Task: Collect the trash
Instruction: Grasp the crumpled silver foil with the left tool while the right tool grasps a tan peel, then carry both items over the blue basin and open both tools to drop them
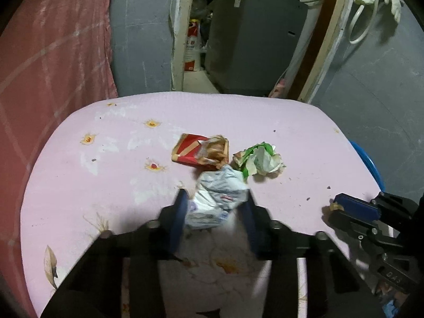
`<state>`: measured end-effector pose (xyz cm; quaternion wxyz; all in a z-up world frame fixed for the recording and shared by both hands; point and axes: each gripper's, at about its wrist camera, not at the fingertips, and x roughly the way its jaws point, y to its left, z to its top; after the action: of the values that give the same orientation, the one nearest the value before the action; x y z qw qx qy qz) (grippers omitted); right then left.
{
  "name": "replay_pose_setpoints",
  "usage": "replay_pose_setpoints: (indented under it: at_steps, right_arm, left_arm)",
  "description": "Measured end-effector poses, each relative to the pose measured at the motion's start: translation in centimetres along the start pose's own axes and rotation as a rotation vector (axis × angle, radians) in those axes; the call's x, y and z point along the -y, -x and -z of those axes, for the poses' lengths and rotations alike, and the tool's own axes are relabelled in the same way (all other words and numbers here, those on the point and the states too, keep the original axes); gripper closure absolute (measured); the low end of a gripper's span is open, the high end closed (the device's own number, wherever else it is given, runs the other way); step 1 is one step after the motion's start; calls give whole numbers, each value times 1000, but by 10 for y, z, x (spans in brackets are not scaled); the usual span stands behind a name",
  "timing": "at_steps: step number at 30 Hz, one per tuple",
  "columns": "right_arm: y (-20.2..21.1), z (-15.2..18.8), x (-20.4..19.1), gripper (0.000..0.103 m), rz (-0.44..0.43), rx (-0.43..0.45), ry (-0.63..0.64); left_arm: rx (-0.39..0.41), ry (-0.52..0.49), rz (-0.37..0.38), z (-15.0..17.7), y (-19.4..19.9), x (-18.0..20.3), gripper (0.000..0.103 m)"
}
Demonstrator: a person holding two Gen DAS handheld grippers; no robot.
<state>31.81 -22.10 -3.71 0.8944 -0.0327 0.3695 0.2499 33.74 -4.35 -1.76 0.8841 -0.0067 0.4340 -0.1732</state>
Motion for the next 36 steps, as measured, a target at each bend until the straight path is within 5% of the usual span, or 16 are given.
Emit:
replay_pose_setpoints:
  at_steps: [13, 19, 27, 36]
  right_arm:
    - [1, 4, -5, 87, 24, 35, 12]
    - [13, 9, -9, 87, 41, 99, 24]
    - [66, 8, -16, 87, 105, 353, 60]
    - [147, 2, -4, 87, 227, 628, 51]
  left_arm:
    - [28, -21, -5, 31, 18, 19, 79]
    - [101, 38, -2, 52, 36, 25, 81]
    - [327, 91, 10, 52, 77, 46, 81]
    - [597, -1, 26, 30, 123, 101, 81]
